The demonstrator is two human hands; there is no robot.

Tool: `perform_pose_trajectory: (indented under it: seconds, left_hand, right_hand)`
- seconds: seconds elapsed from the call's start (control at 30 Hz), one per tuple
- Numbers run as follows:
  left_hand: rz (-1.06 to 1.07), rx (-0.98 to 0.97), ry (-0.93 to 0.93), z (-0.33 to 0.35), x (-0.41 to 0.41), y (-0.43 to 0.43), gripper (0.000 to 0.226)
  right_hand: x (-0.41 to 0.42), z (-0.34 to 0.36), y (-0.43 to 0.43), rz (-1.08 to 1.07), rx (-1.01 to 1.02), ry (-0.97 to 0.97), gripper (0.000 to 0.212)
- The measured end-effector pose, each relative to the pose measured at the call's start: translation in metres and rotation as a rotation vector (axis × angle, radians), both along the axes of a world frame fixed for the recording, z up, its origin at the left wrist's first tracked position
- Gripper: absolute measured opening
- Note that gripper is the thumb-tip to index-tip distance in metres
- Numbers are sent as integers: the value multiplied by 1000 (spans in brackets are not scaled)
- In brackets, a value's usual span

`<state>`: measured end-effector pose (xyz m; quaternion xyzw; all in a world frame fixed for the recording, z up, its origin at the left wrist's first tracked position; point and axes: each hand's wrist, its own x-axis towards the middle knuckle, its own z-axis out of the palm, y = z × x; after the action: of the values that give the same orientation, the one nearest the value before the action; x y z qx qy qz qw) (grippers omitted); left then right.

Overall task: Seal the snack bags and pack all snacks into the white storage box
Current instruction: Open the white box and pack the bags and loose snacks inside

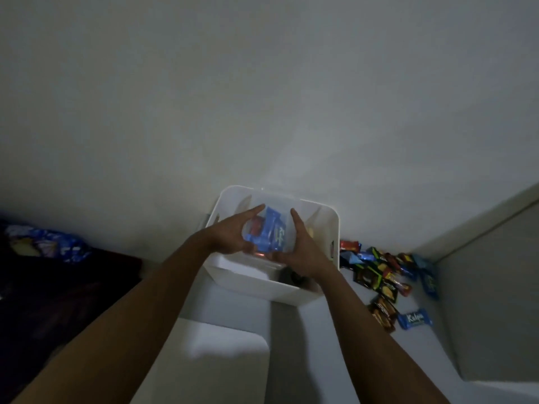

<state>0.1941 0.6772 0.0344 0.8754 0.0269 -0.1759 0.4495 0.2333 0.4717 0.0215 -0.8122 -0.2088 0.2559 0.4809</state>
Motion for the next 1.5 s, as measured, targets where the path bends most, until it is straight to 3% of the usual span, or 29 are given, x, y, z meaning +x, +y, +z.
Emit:
perform_pose_trajectory:
  seconds: [0.1, 0.23, 0.33, 0.47, 0.6, 0.73, 0.83, 0.9, 0.97, 1.03, 1.23, 1.5]
  left_hand:
    - [-48, 92, 122, -28, 8, 6, 110]
    - [-80, 139, 240, -59, 19, 15, 118]
    - [-67, 144, 284, -71, 24, 15, 113]
    - [-48, 165, 327, -83, 30, 14, 107]
    - [-93, 354, 274, -83, 31, 16, 105]
    - [-13, 557, 72, -79, 31, 13, 93]
    - [65, 520, 7, -82, 30, 12, 69]
    - [42, 467, 28, -82, 29, 14, 49]
    - [21, 441, 62, -83, 27, 16, 39]
    - [48, 416, 80, -88, 27, 18, 40]
    - [83, 416, 89, -95, 27, 17, 44]
    - [155, 373, -168, -27, 25, -50, 51]
  right_hand:
    - [7, -23, 8, 111, -84, 113, 109]
    - [14, -44, 21, 128, -221, 215, 122]
    - [20, -58, 29, 179, -307, 239, 114]
    - [26, -71, 36, 124, -344, 216, 118]
    - [28, -76, 37, 145, -349, 198, 117]
    - [29, -80, 48, 175, -350, 205, 115]
    - [27, -83, 57, 229, -361, 196, 114]
    - [25, -84, 60, 243, -344, 227, 96]
    - [26, -85, 63, 265, -306, 224, 99]
    - [30, -93, 61, 312, -253, 201, 109]
    - [22, -79, 50, 272, -299, 114, 97]
    - [19, -25, -10, -124, -244, -151, 57]
